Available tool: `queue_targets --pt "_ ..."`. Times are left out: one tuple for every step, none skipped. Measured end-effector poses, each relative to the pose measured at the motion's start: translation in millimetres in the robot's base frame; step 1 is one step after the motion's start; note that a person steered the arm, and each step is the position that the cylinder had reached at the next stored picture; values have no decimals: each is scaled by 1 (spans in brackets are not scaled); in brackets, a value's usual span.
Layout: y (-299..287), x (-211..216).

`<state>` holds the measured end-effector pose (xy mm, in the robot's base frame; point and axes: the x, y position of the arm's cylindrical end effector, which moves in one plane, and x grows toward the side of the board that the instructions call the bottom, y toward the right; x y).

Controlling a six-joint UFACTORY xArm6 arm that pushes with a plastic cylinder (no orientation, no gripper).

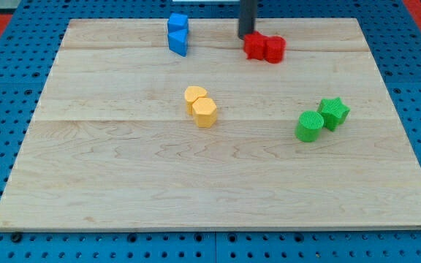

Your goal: Slide the blue cube to the top right of the yellow heart

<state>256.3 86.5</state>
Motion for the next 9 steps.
queue_targets --pt "-22 1" --pt "-82 -22" --pt "-108 -64" --pt "-134 -62" --pt "-182 -65" --pt "-187 -56" --pt "-182 -51" --pt "-177 -56" --pt "-179 -64"
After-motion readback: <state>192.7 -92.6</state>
